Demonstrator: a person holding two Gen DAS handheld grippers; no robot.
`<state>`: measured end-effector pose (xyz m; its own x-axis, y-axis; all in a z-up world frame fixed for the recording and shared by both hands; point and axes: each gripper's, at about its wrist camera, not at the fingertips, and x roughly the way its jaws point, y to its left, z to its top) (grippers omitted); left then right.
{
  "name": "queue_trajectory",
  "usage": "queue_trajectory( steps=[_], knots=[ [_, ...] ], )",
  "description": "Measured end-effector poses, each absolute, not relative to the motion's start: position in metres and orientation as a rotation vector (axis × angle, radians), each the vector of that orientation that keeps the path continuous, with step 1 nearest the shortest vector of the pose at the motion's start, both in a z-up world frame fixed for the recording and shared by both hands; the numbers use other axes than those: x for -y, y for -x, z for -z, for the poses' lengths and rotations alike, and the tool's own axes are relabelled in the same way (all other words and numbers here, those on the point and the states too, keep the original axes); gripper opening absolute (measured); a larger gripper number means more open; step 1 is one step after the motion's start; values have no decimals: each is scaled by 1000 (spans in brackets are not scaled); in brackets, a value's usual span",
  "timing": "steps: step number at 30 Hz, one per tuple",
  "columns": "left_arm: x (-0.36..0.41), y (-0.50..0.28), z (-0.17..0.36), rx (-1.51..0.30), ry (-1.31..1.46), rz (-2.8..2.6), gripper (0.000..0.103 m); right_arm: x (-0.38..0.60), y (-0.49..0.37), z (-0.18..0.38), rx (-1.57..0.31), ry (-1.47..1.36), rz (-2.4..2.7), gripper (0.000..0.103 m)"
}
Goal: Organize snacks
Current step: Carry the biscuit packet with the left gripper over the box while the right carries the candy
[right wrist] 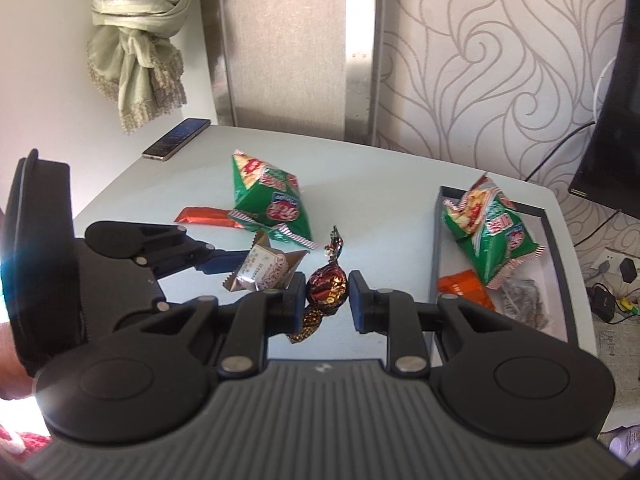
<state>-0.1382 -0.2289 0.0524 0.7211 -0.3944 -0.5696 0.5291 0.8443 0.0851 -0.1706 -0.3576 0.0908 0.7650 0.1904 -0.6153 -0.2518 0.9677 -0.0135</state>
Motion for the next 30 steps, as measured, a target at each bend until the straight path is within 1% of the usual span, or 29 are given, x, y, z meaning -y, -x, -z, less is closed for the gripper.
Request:
queue_trajectory(
  steps=[30],
  knots=[
    [344, 100, -55, -538, -260, 596, 45, 455, 150, -100, -637, 81, -191, 26]
  ],
)
